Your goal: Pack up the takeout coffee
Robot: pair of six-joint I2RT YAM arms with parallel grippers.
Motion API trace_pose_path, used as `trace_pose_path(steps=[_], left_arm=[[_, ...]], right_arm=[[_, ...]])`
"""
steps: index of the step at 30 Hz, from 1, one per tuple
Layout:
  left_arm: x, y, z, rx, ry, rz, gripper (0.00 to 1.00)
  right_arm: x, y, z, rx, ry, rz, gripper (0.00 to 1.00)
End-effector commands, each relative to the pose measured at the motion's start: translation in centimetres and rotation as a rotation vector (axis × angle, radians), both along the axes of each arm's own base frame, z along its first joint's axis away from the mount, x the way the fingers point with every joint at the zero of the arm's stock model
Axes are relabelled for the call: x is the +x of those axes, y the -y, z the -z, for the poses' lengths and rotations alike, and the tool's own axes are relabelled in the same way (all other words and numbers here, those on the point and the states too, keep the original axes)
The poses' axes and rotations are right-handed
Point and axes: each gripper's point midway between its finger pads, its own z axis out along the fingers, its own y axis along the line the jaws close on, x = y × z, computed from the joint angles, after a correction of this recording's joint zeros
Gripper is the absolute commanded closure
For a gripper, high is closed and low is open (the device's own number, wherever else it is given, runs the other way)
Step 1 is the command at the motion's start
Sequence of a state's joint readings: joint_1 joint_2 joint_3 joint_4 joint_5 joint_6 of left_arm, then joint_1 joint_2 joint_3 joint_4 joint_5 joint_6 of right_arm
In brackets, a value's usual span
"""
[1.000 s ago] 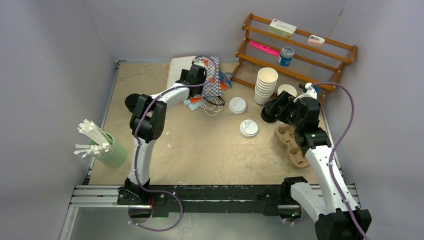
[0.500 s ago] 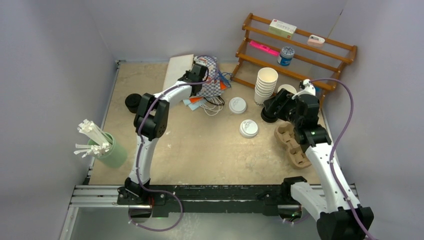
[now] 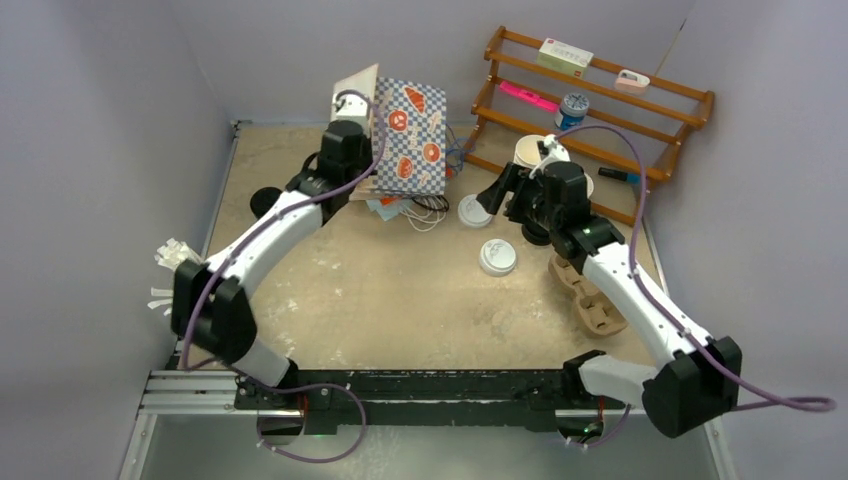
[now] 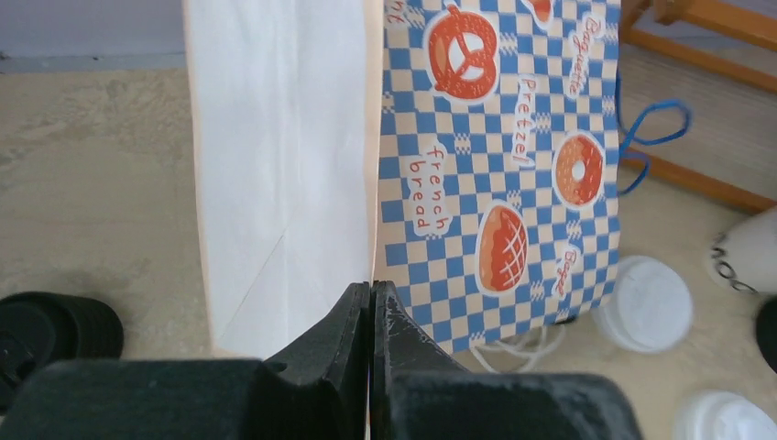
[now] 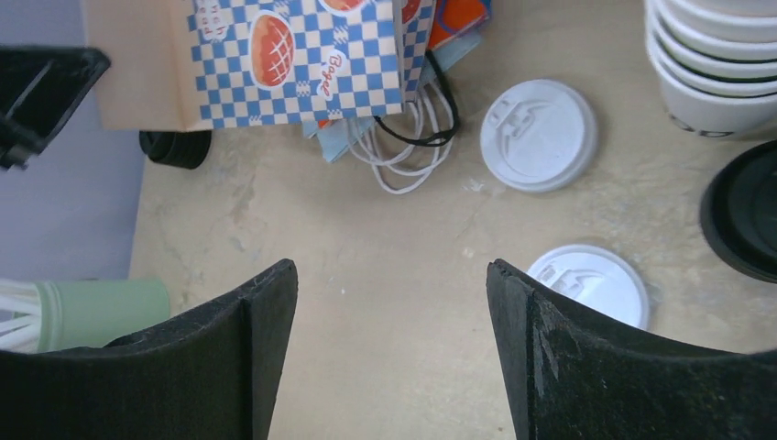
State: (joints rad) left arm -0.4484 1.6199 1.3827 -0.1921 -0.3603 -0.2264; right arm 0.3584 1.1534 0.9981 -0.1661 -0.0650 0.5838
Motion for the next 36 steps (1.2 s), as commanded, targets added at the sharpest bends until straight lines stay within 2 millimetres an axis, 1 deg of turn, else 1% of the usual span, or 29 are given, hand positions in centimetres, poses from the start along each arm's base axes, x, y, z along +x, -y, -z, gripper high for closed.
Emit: trace_pose_path(steps=[1, 6, 8, 11, 12, 15, 17, 20, 26, 28, 31, 32, 33, 36], left_arm=[[-4.3, 1.6, -0.8, -0.235, 0.035, 0.088, 1.00], [-9.0, 0.7, -1.8, -0.362, 0.077, 0.114, 1.00], [-10.7, 0.5, -2.2, -0.401, 0.092, 0.134, 1.00], [-12.9, 0.4, -2.3, -0.442, 0.100, 0.176, 1.00], [-13.5, 0.4, -2.7, -0.456, 0.110, 0.190, 1.00], [-14.8, 0.7, -2.2, -0.472, 0.087, 0.230, 1.00], [-15.5, 1.0, -1.9, -0.481, 0.070, 0.253, 1.00], [-16.2, 1.3, -1.6, -0.493, 0.062, 0.285, 1.00], [-16.4, 1.5, -0.9, -0.492, 0.048, 0.295, 1.00], [-16.4, 1.7, -0.7, -0.494, 0.046, 0.308, 1.00], [-16.4, 1.9, -0.2, -0.498, 0.032, 0.313, 1.00], [-16.4, 2.0, -0.1, -0.499, 0.028, 0.317, 1.00], [-16.3, 2.2, -0.7, -0.510, 0.052, 0.327, 1.00], [-16.3, 2.5, -0.8, -0.524, 0.056, 0.342, 1.00]], right_arm=[[1.2, -3.0, -1.4, 0.112, 0.042, -0.079, 0.23], [1.3, -4.5, -0.9, 0.150, 0.036, -0.141, 0.15], [1.2, -4.8, -0.7, 0.156, 0.037, -0.161, 0.14], [0.9, -5.0, -0.9, 0.156, 0.050, -0.185, 0.17], [0.8, -5.0, -1.1, 0.157, 0.058, -0.193, 0.18], [0.4, -5.2, -1.7, 0.165, 0.077, -0.218, 0.23], [0.2, -5.3, -2.1, 0.170, 0.083, -0.227, 0.27], [0.0, -5.5, -2.4, 0.178, 0.080, -0.240, 0.28], [-0.5, -5.3, -4.2, 0.186, 0.110, -0.241, 0.29], [-0.5, -5.2, -4.7, 0.184, 0.117, -0.237, 0.33], [-0.4, -5.1, -5.4, 0.177, 0.125, -0.233, 0.34], [-0.3, -5.1, -5.8, 0.176, 0.133, -0.232, 0.38], [-0.3, -5.0, -5.9, 0.174, 0.130, -0.231, 0.39], [-0.1, -5.0, -5.9, 0.168, 0.117, -0.222, 0.44]])
